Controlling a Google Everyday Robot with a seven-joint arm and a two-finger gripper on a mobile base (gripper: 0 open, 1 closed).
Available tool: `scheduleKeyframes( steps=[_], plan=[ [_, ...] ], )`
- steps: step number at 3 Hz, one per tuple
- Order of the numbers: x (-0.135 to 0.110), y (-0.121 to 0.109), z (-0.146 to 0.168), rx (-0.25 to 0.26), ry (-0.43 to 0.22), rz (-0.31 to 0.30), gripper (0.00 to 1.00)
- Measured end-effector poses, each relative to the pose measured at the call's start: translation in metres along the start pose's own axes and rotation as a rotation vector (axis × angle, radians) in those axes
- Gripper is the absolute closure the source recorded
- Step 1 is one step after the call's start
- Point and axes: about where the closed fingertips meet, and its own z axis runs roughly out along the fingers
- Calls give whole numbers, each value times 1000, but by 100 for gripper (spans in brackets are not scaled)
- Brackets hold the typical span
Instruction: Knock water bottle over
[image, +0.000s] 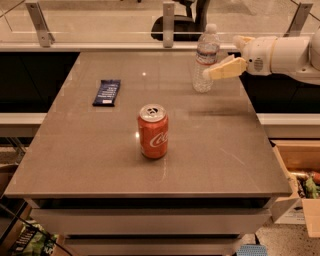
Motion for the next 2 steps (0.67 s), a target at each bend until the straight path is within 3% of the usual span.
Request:
scheduleKeyframes(
  steps=[2],
  plan=[
    [-1, -6, 22, -31, -66, 25, 0]
  ],
)
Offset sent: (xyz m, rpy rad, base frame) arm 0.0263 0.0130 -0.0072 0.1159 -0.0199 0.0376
